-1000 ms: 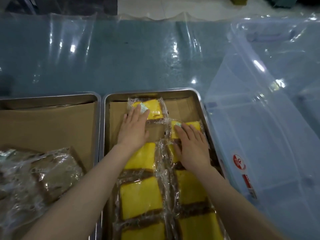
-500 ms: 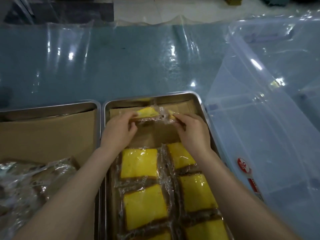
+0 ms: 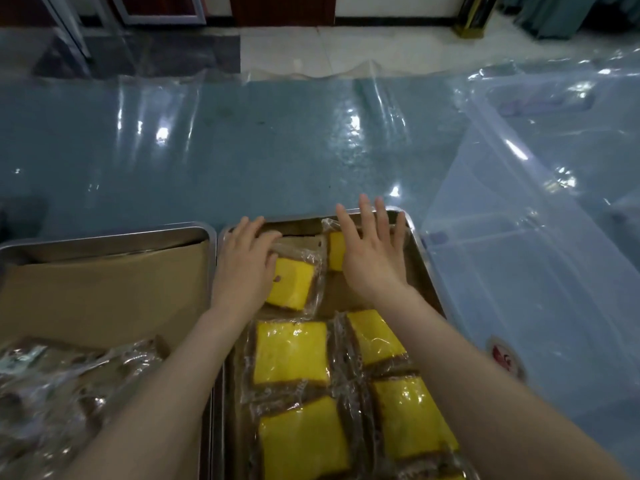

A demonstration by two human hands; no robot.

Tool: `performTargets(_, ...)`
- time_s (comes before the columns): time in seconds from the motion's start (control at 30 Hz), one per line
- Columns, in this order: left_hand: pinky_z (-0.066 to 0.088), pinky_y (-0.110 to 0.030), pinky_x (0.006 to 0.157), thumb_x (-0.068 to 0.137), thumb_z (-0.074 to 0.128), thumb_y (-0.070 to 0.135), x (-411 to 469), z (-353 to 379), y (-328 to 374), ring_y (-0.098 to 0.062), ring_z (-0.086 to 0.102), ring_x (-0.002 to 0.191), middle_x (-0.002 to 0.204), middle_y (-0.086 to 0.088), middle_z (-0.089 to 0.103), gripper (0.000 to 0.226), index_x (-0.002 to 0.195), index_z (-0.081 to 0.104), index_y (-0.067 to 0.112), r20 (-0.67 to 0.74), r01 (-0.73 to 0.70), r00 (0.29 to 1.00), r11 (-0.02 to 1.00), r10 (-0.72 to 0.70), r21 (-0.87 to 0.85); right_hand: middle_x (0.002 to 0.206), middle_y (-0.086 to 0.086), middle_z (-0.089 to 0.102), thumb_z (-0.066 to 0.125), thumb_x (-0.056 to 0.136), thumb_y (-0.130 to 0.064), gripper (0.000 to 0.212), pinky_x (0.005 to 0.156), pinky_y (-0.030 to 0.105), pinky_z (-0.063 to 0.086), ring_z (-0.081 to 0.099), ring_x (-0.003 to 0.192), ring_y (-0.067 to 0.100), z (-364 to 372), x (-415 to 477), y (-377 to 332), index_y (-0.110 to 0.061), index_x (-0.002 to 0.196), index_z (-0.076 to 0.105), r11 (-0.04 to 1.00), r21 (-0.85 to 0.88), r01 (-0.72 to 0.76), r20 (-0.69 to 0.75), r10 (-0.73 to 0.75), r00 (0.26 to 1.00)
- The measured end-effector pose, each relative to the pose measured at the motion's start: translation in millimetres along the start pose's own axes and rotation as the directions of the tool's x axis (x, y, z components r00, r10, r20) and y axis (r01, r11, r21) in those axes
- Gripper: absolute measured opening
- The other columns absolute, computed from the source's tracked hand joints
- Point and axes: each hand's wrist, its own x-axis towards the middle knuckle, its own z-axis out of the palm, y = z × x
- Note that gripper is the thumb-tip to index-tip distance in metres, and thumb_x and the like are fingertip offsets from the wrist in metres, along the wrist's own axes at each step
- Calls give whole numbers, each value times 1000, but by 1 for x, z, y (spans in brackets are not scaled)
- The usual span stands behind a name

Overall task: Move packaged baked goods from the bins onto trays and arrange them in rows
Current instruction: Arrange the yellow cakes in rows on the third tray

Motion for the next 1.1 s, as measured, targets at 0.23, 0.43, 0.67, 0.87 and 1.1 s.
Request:
performTargets(0.23, -6, -42, 114, 96, 20, 54, -9, 32, -13, -24, -5, 145, 159, -1, 3, 57, 149, 11, 34, 426, -61, 904, 973, -40, 221, 159, 9, -8, 55, 89, -25, 80, 113, 59, -6, -16, 144, 32, 29, -10, 14, -36, 150, 4, 997, 75, 19, -3, -19, 1000)
performTargets(0.43, -9, -43, 113, 97, 15, 52, -6, 41, 0, -27, -12, 144, 159, -4, -6, 57, 150, 4, 33, 356, 120, 910, 957, -212, 264, 159, -6, 14, 41, 97, -44, 42, 115, 50, -5, -1, 146, 16, 41, -11, 28, -42, 139, 37, 948, 311, 64, 207, -133, 969)
performTargets(0.67, -15, -48, 110, 96, 15, 55, -14, 34, 12, -32, -19, 142, 157, -12, -15, 63, 149, -7, 30, 331, 37, 929, 929, -169, 369, 159, -5, 9, 39, 95, -48, 39, 108, 54, -18, -13, 145, 23, 37, -33, 26, -41, 134, 40, 963, 266, 39, 174, -88, 981)
performTargets(0.87, -3, -47, 114, 98, 26, 46, -34, 38, 33, -34, -8, 144, 158, -11, -6, 59, 150, 6, 26, 310, 42, 939, 946, -146, 320, 159, -1, -13, 18, 96, -55, 57, 112, 57, -10, -19, 142, 38, 48, -38, 19, -41, 149, 0, 990, 131, 45, 279, -81, 957)
performTargets(1.1, -21, -48, 106, 95, 16, 58, -18, 48, 34, -36, -28, 138, 154, -8, -26, 67, 146, -17, 32, 420, 103, 876, 941, -239, 323, 160, 0, -10, 16, 91, -65, 61, 104, 65, -14, -22, 138, 45, 54, -15, 21, -47, 145, -4, 998, 42, 48, 256, -57, 965)
